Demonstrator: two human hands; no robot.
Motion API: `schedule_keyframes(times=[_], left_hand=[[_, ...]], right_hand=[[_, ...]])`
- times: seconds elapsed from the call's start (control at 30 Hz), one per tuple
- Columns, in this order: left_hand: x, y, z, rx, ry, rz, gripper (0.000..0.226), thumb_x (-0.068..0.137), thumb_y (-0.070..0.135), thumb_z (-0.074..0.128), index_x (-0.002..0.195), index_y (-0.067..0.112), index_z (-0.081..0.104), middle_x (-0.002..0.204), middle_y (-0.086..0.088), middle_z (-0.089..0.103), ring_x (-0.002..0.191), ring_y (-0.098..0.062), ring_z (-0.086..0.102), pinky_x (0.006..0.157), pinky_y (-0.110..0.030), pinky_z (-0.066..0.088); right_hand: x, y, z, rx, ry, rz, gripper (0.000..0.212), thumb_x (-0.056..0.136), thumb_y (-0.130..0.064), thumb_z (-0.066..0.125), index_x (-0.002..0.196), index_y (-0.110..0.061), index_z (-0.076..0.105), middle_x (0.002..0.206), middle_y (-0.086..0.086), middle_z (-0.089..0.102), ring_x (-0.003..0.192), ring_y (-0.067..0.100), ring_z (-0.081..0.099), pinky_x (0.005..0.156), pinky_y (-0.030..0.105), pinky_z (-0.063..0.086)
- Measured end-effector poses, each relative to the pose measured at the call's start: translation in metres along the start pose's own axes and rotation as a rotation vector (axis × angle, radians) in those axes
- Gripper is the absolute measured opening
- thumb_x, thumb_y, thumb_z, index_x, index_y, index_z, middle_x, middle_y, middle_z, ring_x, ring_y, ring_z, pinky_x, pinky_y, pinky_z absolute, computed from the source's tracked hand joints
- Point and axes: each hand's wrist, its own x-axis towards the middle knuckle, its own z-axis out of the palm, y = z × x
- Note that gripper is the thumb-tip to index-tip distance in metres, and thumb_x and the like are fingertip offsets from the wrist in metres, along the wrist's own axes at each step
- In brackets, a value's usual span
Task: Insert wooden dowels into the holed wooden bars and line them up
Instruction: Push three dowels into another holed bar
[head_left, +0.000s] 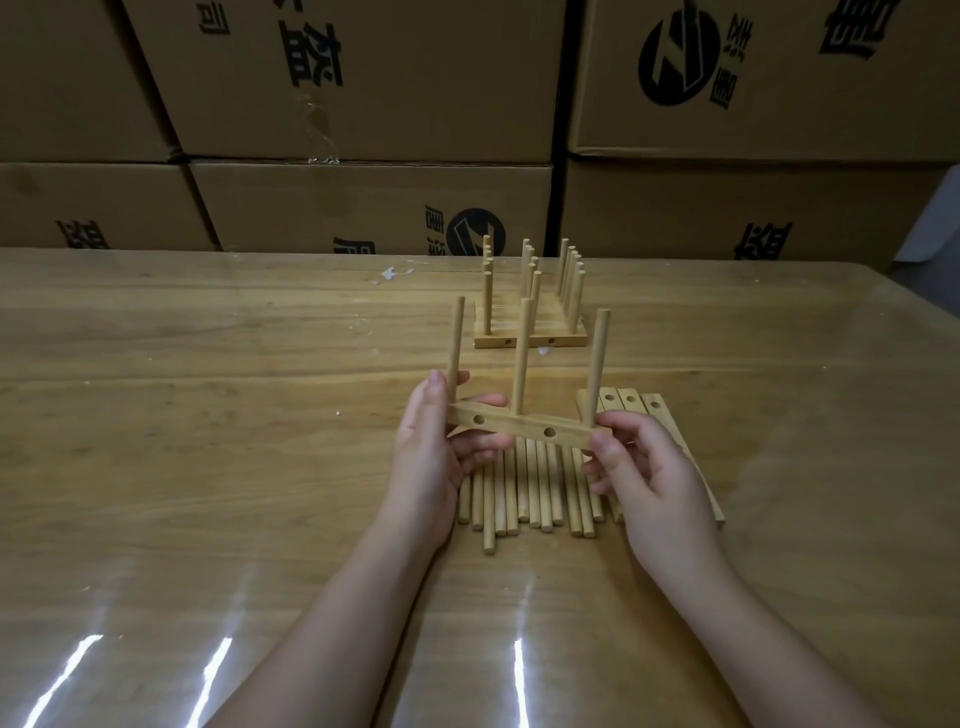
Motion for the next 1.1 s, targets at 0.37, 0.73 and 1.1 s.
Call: schedule_keyframes(times=[0.37, 0.73, 1.1], left_hand=[[0.0034, -0.0023, -0.0033, -0.050, 0.063, 0.013, 0.024, 0.085, 0.042, 0.052, 0.091, 0.019, 0.053, 0.079, -0.007, 0.072, 0.045, -0.012, 0.057, 0.048, -0.021, 0.050], [0.0029, -0.0019, -0.0013, -0.007, 0.065, 0.002, 0.021, 0.101, 0.031, 0.039, 0.090, 0.015, 0.049, 0.078, -0.009, 0.072, 0.045, -0.012, 0.057, 0.050, -0.021, 0.051], [0.0031, -0.0048, -0.0029, 0.028, 0.083, 0.010, 0.022, 0.101, 0.031, 0.039, 0.091, 0.015, 0.050, 0.081, -0.010, 0.073, 0.047, -0.013, 0.059, 0.052, -0.022, 0.053]], right_hand=[[-0.0045, -0.0020, 0.0046, -0.096, -0.016, -0.064, 0.014, 0.084, -0.044, 0.049, 0.098, -0.046, 0.050, 0.088, -0.022, 0.063, 0.073, 0.003, 0.064, 0.061, 0.025, 0.054], [-0.0035, 0.0017, 0.0042, -0.090, -0.001, -0.042, 0.016, 0.090, -0.027, 0.052, 0.099, -0.041, 0.052, 0.078, -0.011, 0.066, 0.072, 0.004, 0.065, 0.062, 0.022, 0.053], [-0.0028, 0.0039, 0.0037, -0.073, -0.003, -0.015, 0.023, 0.093, -0.022, 0.052, 0.095, -0.045, 0.050, 0.066, -0.007, 0.065, 0.064, 0.000, 0.062, 0.055, 0.010, 0.046]])
